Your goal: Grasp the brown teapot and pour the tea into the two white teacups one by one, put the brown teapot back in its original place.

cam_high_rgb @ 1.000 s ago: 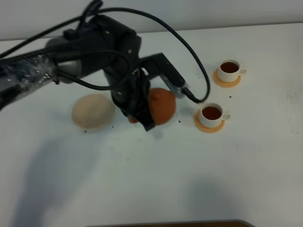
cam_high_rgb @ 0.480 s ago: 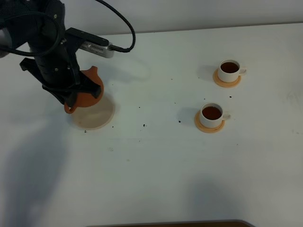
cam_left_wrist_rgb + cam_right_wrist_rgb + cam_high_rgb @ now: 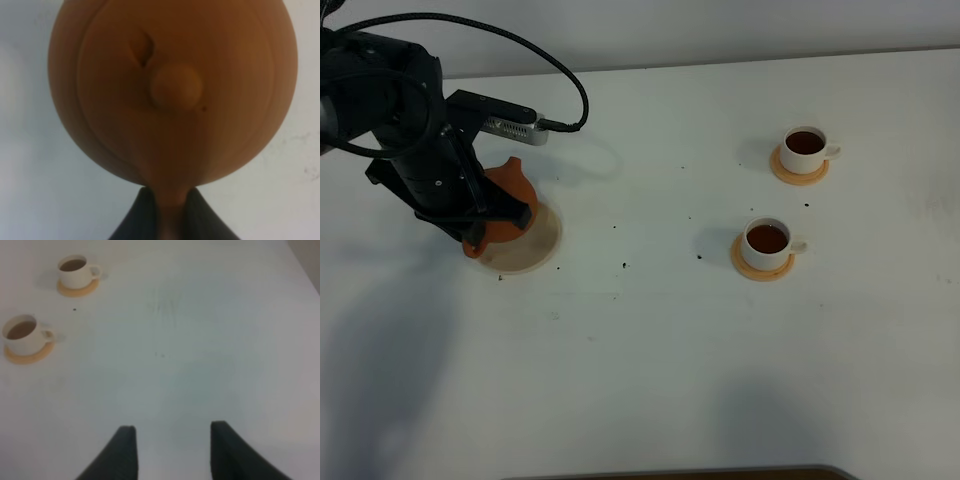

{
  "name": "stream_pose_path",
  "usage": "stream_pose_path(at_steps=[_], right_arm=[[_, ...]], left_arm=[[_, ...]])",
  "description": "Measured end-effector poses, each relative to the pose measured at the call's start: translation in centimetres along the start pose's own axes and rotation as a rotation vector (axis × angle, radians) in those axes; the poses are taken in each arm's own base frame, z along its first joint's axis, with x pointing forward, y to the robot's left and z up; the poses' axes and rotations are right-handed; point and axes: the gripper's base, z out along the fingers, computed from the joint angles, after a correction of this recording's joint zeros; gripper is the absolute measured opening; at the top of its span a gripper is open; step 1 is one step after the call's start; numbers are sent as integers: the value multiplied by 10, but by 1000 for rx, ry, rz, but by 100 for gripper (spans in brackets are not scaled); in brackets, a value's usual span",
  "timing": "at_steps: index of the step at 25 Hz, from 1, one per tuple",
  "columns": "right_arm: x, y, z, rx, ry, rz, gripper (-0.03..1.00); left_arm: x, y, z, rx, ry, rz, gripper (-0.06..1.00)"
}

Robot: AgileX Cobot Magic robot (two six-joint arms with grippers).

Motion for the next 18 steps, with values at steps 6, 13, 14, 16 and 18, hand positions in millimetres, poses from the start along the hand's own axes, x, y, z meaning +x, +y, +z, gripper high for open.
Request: stream_pose_path(at_steps=[6,13,14,16,18], right_arm=[[0,0,0,0,0,0,38],[0,0,0,0,0,0,38],[0,0,0,0,0,0,38],[0,0,0,0,0,0,38],[0,0,0,0,0,0,38]], left_arm=[[7,-1,13,6,-3,-3,14],[8,-2,23,13,-50,-10,14],[7,-2,24,13,-50,-9,14],[7,-2,28,15,-43,-11,14],[7,-3,35,17,-24,-10,14]])
